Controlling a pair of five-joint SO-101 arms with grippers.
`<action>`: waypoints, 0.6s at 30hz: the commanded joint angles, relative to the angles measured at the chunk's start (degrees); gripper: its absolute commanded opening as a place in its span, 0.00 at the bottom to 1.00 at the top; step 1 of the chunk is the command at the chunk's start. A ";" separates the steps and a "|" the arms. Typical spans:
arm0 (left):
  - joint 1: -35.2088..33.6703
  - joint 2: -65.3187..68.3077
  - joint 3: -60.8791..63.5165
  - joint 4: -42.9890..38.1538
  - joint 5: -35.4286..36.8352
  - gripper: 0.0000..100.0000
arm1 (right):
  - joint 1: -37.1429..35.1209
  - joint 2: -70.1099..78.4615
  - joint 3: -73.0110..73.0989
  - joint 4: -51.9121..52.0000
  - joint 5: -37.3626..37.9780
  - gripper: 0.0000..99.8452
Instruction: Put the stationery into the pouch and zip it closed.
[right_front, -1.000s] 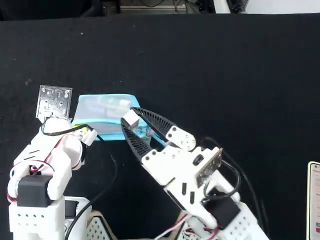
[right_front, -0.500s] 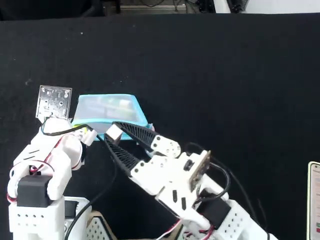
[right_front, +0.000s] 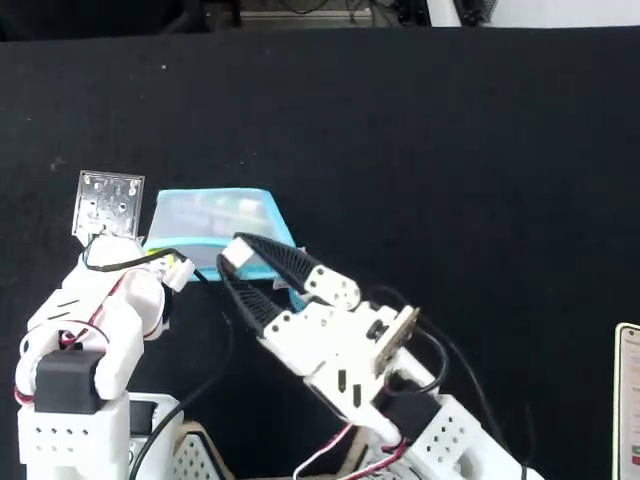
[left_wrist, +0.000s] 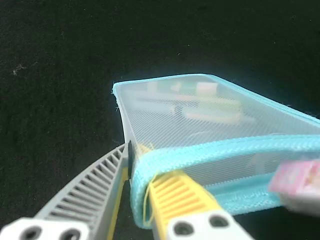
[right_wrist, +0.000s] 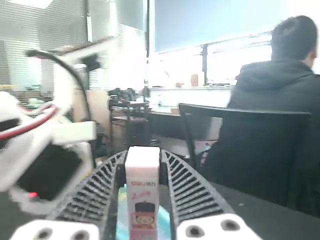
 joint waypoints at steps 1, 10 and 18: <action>-0.66 -0.26 -0.66 0.26 -0.62 0.03 | 2.73 -0.31 -0.48 -1.67 0.26 0.01; -0.66 -0.26 -0.66 0.26 -0.62 0.03 | 2.81 -0.22 2.15 -1.67 0.26 0.01; -0.66 -0.26 -0.66 0.26 -0.62 0.03 | 2.90 -0.22 2.42 -1.32 0.26 0.01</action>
